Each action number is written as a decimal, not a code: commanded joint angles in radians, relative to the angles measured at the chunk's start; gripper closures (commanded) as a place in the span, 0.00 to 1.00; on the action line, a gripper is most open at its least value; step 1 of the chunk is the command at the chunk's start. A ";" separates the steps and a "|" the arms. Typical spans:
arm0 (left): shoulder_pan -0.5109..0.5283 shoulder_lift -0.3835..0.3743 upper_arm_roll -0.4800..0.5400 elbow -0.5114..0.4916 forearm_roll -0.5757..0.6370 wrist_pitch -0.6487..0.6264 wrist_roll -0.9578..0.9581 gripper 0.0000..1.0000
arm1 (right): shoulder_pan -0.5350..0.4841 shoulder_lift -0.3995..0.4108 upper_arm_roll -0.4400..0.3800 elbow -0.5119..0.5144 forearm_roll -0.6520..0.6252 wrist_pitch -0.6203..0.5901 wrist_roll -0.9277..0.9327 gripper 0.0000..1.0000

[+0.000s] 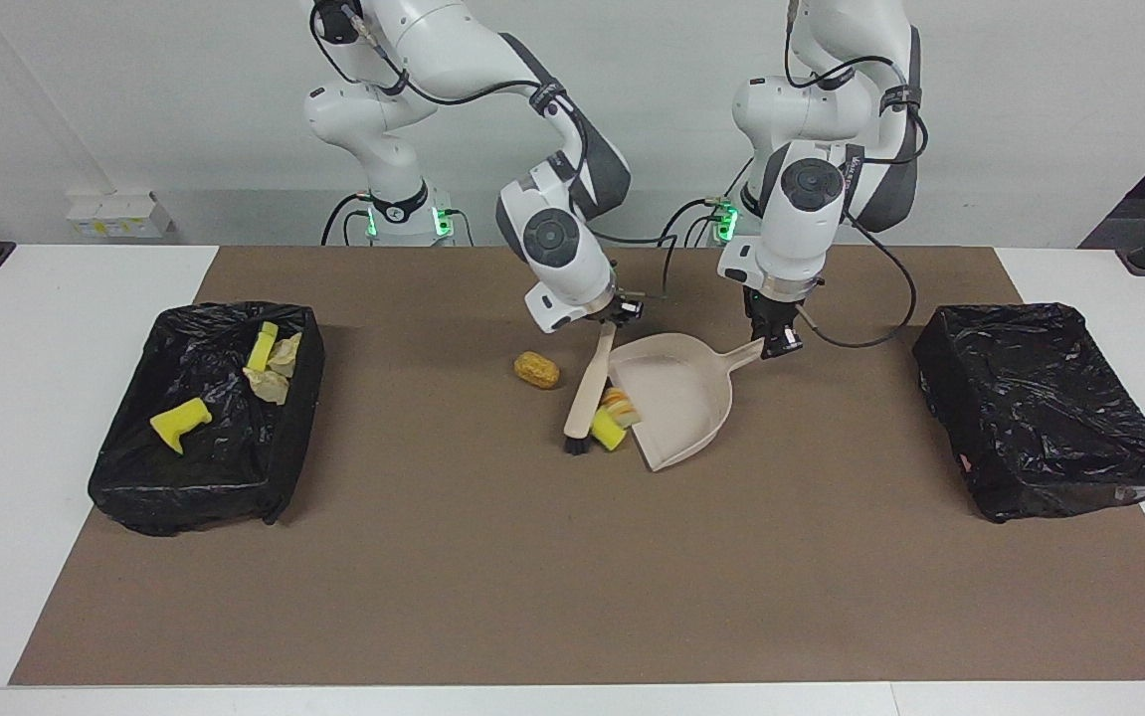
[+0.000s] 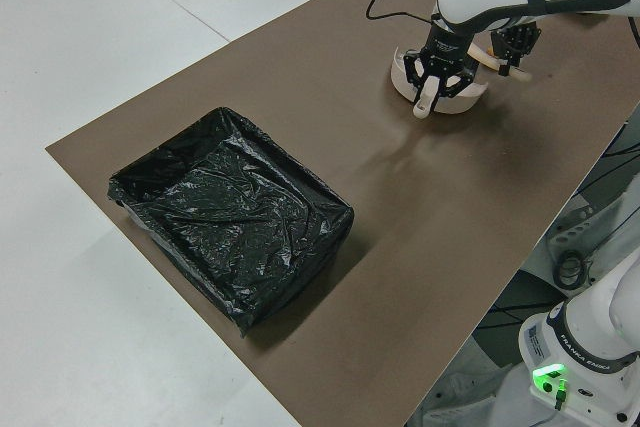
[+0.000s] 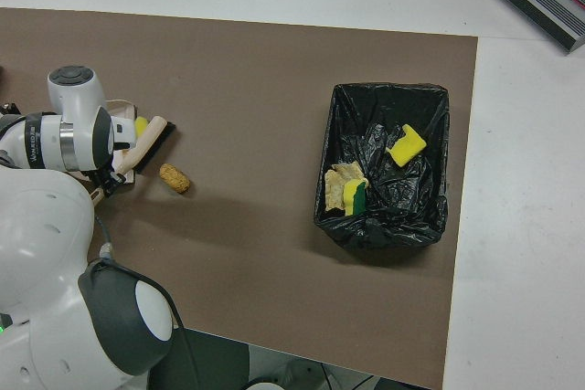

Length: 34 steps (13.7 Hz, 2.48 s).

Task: Sweep and dump trash in bin
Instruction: 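Sweep the bread and sponge pieces into the dustpan with the right gripper, then sweep the last bread piece into the dustpan with the right gripper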

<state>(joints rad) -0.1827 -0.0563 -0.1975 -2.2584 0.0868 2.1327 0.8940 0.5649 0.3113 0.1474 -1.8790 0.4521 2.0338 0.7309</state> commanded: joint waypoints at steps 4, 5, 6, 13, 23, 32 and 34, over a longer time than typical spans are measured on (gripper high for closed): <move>-0.011 -0.036 0.012 -0.036 0.013 0.032 0.002 1.00 | 0.044 -0.109 -0.005 -0.011 -0.058 -0.108 -0.069 1.00; -0.011 -0.036 0.012 -0.036 0.013 0.032 0.002 1.00 | 0.017 -0.135 -0.006 -0.018 -0.059 -0.142 -0.088 1.00; -0.011 -0.036 0.012 -0.036 0.013 0.032 0.000 1.00 | -0.008 -0.173 -0.006 -0.044 -0.064 -0.182 -0.105 1.00; -0.012 -0.036 0.013 -0.036 0.013 0.038 0.019 1.00 | -0.085 -0.444 -0.009 -0.345 -0.205 -0.259 -0.102 1.00; -0.014 -0.036 0.013 -0.032 0.016 0.021 0.169 1.00 | -0.174 -0.355 -0.002 -0.454 -0.219 -0.064 -0.231 1.00; -0.003 -0.037 0.013 -0.038 0.014 0.023 0.167 1.00 | 0.077 -0.158 0.004 -0.177 -0.096 -0.011 -0.208 1.00; 0.000 -0.037 0.013 -0.036 0.014 0.023 0.167 1.00 | 0.122 -0.158 0.003 -0.149 -0.096 -0.006 -0.153 1.00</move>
<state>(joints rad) -0.1818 -0.0565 -0.1915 -2.2635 0.0881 2.1429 1.0573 0.6530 0.1381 0.1492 -2.0720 0.3382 2.0216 0.5427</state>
